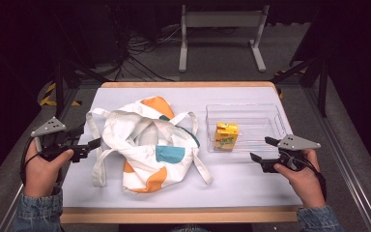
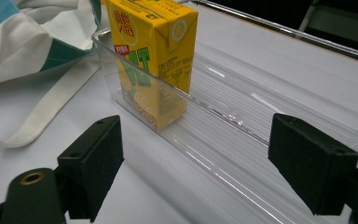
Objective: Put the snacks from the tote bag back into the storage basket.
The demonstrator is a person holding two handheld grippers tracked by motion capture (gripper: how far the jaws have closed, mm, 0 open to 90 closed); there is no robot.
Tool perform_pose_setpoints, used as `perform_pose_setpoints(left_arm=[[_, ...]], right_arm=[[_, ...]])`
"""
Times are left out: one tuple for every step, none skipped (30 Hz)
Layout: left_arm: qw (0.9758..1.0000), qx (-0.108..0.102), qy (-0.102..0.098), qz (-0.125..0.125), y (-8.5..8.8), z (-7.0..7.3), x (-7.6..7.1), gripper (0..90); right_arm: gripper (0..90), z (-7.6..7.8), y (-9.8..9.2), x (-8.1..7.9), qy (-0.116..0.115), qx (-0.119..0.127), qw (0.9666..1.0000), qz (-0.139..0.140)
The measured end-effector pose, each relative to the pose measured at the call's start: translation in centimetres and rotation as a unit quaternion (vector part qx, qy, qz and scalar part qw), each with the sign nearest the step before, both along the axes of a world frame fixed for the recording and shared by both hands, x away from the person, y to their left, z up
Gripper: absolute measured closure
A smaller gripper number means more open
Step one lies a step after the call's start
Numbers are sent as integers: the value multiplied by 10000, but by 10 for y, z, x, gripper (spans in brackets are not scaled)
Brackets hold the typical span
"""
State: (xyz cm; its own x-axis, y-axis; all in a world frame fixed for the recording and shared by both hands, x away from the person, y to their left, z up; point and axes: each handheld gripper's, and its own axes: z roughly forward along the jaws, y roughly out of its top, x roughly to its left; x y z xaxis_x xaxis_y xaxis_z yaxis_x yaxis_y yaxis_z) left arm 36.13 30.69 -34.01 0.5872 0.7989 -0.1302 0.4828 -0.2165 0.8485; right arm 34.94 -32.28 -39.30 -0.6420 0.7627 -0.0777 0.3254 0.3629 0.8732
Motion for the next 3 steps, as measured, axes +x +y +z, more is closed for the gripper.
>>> perform_pose_setpoints(left_arm=[[10000, -5, 7, -6, 0, 0, 0, 170], [10000, -5, 6, -7, 0, 0, 0, 169], [10000, -6, 10, -10, 0, 0, 0, 169]], right_arm=[[181, 1, 0, -1, -10, 2, 10000, 6], [180, 3, 0, -1, -19, -5, 10000, 17], [180, 4, 1, -2, -19, -3, 10000, 19]])
